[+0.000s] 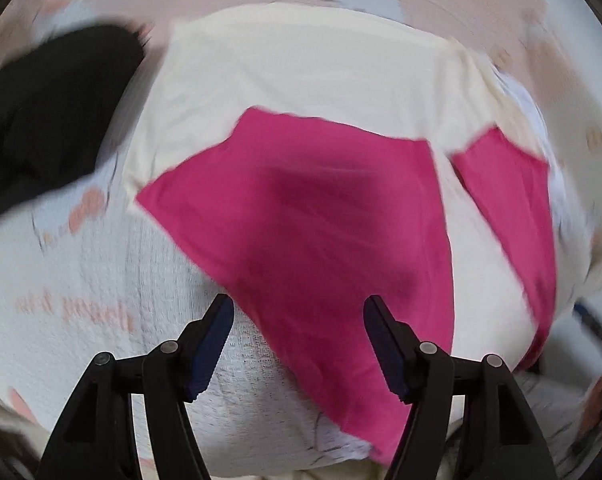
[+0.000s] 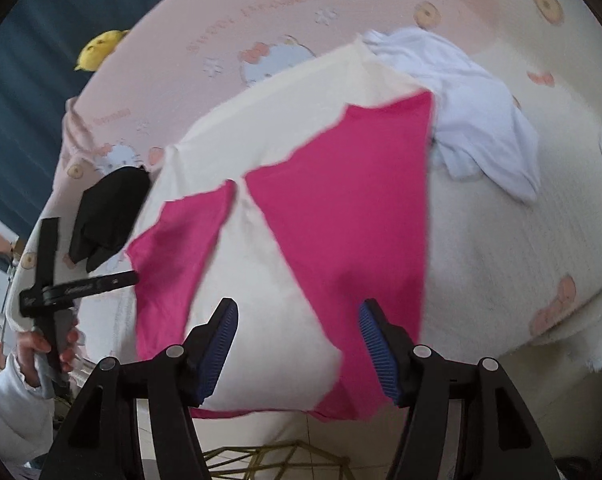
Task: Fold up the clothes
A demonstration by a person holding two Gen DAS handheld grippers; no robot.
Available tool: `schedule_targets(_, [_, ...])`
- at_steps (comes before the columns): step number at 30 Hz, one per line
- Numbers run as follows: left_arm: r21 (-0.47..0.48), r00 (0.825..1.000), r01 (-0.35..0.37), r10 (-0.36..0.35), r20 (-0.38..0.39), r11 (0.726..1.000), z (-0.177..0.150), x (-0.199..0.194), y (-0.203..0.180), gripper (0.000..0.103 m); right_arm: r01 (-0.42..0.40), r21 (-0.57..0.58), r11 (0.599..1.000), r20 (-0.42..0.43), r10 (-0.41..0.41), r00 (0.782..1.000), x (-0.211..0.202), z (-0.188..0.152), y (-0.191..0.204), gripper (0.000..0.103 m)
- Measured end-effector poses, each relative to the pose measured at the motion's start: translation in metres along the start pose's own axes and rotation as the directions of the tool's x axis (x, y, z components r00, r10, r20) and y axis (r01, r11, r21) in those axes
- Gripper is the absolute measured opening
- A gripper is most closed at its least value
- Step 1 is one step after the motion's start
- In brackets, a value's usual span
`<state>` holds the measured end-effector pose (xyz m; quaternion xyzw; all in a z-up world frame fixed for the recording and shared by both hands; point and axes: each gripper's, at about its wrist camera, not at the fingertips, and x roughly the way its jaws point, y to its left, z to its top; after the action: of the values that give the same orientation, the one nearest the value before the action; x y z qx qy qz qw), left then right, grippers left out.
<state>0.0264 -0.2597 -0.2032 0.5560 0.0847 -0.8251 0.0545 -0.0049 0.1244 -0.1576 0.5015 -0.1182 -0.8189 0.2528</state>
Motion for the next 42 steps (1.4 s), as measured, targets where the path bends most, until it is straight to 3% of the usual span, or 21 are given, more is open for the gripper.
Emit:
schedule_targets(3, [0.193,0.997,-0.068,0.058,0.058,0.979,-0.009,-0.007,-0.023,0.065,-0.033,0.109,0.993,-0.018,0.035,0.999,0.002,-0.015,-0.027,0.062])
schedule_targets(5, [0.347,0.991,-0.118,0.089,0.100,0.930,-0.021,-0.009,-0.043,0.065,-0.053,0.182,0.982,-0.027,0.059,0.998,0.003,-0.026,-0.045,0.062])
schedule_targets(10, [0.589,0.975,-0.218,0.147,0.166,0.778,-0.045,-0.008,-0.074,0.065,-0.182,0.317,0.931,-0.011,0.196,0.981,0.003,-0.048,-0.073,0.063])
schedule_targets(13, [0.655,0.972,-0.235,0.154,0.180,0.718,-0.052,-0.003,-0.085,0.065,-0.272,0.356,0.894,0.037,0.277,0.960,0.005,-0.053,-0.081,0.065])
schedule_targets(15, [0.712,0.966,-0.258,0.169,0.195,0.653,-0.058,-0.001,-0.094,0.065,-0.296,0.375,0.879,0.054,0.298,0.953,0.008,-0.057,-0.087,0.065])
schedule_targets(19, [0.810,0.950,-0.312,0.183,0.254,0.496,-0.077,-0.004,-0.110,0.065,-0.254,0.410,0.876,-0.025,0.289,0.957,0.022,-0.062,-0.101,0.065])
schedule_targets(23, [0.875,0.950,-0.310,0.152,0.273,0.371,-0.099,-0.005,-0.123,0.065,-0.221,0.433,0.874,-0.096,0.289,0.953,0.035,-0.073,-0.108,0.065])
schedule_targets(27, [0.917,0.928,-0.365,0.140,0.345,0.159,-0.136,0.000,-0.131,0.065,-0.202,0.450,0.870,-0.153,0.298,0.942,0.047,-0.091,-0.111,0.065])
schedule_targets(28, [0.928,0.933,-0.352,0.122,0.338,0.122,-0.145,0.001,-0.133,0.065,-0.197,0.454,0.869,-0.167,0.300,0.939,0.050,-0.096,-0.112,0.065])
schedule_targets(31, [0.944,0.941,-0.324,0.127,0.314,0.058,-0.161,0.010,-0.136,0.065,-0.186,0.463,0.867,-0.184,0.300,0.936,0.056,-0.104,-0.116,0.065])
schedule_targets(37, [0.940,0.931,-0.336,0.129,0.340,-0.054,-0.184,0.027,-0.142,0.065,-0.245,0.446,0.861,-0.148,0.340,0.929,0.062,-0.100,-0.109,0.065])
schedule_targets(40, [0.916,0.916,-0.374,0.095,0.389,-0.142,-0.196,0.032,-0.145,0.065,-0.273,0.436,0.857,-0.129,0.360,0.924,0.065,-0.098,-0.106,0.065])
schedule_targets(42, [0.906,0.916,-0.369,0.084,0.392,-0.205,-0.203,0.036,-0.147,0.065,-0.292,0.430,0.854,-0.118,0.374,0.920,0.067,-0.096,-0.104,0.065])
